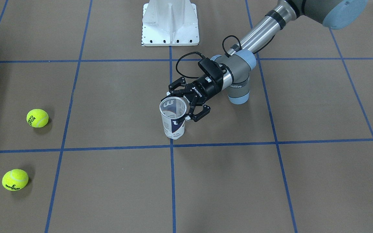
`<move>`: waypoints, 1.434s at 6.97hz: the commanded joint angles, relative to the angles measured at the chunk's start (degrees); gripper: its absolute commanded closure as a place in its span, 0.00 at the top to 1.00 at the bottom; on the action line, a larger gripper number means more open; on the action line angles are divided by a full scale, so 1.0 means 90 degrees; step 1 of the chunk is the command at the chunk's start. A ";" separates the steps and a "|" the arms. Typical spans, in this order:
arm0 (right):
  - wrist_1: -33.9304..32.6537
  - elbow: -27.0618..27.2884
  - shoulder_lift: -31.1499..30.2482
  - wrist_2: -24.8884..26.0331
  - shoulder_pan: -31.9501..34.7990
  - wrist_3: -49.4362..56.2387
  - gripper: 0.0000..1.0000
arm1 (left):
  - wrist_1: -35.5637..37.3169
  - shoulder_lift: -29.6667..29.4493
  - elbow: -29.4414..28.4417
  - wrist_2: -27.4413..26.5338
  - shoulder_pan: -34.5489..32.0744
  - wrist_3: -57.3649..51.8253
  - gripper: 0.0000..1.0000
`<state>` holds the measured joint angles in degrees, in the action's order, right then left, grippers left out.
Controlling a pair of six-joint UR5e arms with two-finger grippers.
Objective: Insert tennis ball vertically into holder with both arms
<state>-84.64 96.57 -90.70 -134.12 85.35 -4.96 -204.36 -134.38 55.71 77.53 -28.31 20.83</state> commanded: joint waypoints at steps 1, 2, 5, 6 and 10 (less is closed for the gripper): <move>0.0726 0.0218 -0.0049 0.0019 -0.0651 -0.1413 0.99 | 0.0050 0.0000 0.0001 -0.0001 0.0000 0.0000 0.85; 0.1476 0.0208 -0.0069 0.0116 -0.1128 -0.2582 0.99 | 0.0050 0.0000 0.0001 -0.0001 0.0000 -0.0010 0.85; 0.2987 0.0257 0.0212 0.1634 -0.2992 -0.5925 0.99 | 0.0079 -0.0010 0.0001 0.0008 0.0000 -0.0058 0.85; 0.2988 0.0257 0.0495 0.2162 -0.3501 -0.6639 0.99 | 0.0079 -0.0010 0.0001 0.0008 0.0000 -0.0088 0.85; 0.2968 0.0257 0.0264 0.2978 -0.4316 -0.6666 0.99 | 0.0079 -0.0010 0.0001 0.0008 0.0000 -0.0088 0.86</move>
<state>-57.85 98.87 -87.43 -108.66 47.99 -65.46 -203.64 -134.47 55.72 77.60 -28.30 20.04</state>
